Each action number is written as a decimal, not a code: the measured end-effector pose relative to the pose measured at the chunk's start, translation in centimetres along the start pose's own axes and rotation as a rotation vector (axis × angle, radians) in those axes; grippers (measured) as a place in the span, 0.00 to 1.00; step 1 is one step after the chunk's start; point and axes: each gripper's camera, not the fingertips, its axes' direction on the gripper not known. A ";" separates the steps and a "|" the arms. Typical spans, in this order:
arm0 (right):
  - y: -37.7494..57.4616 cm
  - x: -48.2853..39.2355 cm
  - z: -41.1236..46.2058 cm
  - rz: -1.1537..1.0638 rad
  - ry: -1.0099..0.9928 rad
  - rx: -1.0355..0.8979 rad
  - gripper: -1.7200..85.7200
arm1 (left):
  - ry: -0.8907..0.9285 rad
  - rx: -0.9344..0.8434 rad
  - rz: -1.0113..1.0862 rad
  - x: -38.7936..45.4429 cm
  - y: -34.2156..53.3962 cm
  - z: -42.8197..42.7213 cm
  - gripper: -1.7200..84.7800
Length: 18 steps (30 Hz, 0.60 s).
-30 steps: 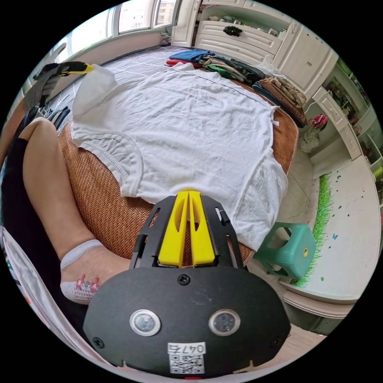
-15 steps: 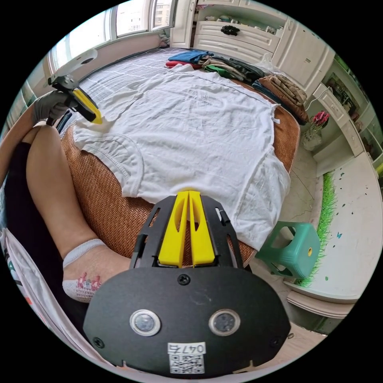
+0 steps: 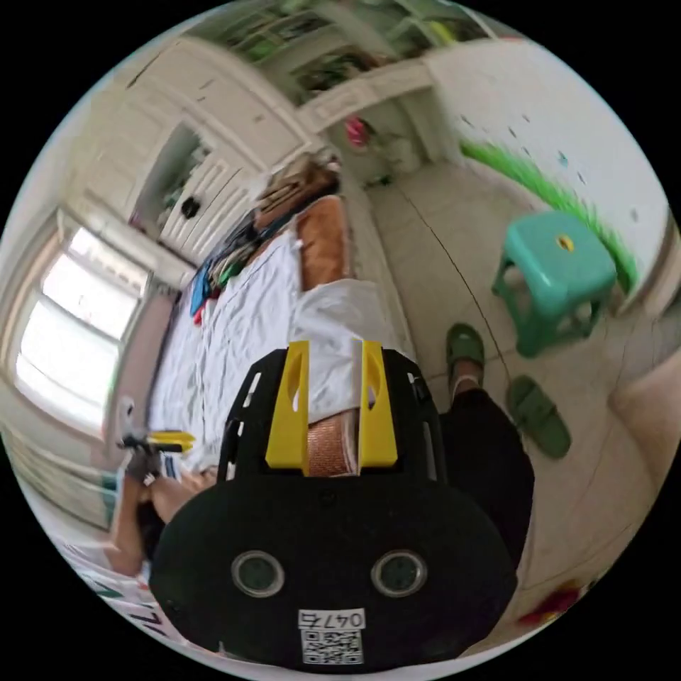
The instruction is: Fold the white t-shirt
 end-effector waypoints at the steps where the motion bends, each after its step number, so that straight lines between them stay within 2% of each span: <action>1: -0.3 2.9 0.1 0.097 -0.018 -0.019 0.11 | 0.003 0.030 -0.032 -0.6 0.1 -0.6 0.11; 8: 0.1 12.7 3.4 0.498 -0.120 -0.165 0.15 | 0.060 0.087 -0.188 -3.5 0.2 -2.3 0.06; 13: 0.5 17.3 6.3 0.711 -0.203 -0.239 0.16 | 0.091 -0.025 -0.224 -3.9 -1.0 -1.4 0.02; 18: 2.0 20.2 7.4 0.898 -0.357 -0.197 0.15 | 0.077 -0.025 -0.212 -3.1 -1.3 -2.3 0.01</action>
